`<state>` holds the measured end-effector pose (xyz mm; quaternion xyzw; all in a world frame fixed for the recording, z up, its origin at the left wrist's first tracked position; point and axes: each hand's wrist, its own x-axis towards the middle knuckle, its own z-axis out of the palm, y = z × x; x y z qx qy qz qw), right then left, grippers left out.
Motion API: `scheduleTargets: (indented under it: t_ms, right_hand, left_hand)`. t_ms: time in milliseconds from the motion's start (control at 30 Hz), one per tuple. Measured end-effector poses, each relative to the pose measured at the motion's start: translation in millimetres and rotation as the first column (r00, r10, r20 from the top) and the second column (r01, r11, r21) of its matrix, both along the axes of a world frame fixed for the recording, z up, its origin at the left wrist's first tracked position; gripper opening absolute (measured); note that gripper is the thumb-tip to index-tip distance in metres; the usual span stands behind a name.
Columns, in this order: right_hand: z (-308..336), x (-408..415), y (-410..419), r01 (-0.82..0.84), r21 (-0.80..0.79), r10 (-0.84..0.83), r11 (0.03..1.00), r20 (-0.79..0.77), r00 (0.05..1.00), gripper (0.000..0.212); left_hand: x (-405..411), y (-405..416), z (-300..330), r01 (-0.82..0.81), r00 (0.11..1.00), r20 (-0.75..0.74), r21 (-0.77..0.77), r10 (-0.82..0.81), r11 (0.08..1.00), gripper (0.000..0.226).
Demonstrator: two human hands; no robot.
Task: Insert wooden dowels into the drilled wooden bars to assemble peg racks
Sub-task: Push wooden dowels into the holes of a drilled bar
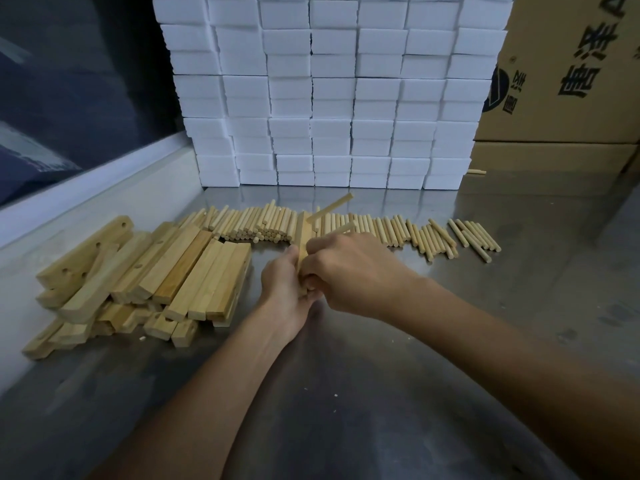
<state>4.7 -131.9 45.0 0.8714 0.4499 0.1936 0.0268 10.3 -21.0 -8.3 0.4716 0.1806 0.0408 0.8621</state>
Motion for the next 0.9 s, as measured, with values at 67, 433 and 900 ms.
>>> scheduleTargets:
  t_ms: [67, 433, 900]
  right_hand:
    - [-0.4, 2.9, 2.1, 0.004, 0.022, -0.003, 1.000, -0.037, 0.999, 0.015]
    - [-14.8, 1.5, -13.2, 0.015, 0.205, 0.017, 0.979, -0.156, 0.988, 0.016]
    - [-17.3, 6.2, -17.1, 0.018, 0.322, 0.022, 0.947, -0.121, 0.992, 0.021]
  left_hand:
    - [-0.9, 1.6, 0.1, -0.005, 1.000, 0.012, -0.023, 0.005, 1.000, 0.028]
    - [2.8, 3.5, 0.1, 0.028, 1.000, -0.005, -0.050, -0.028, 0.998, 0.028]
    - [5.8, 5.1, -5.8, 0.029, 0.998, 0.066, -0.110, -0.021, 0.993, 0.030]
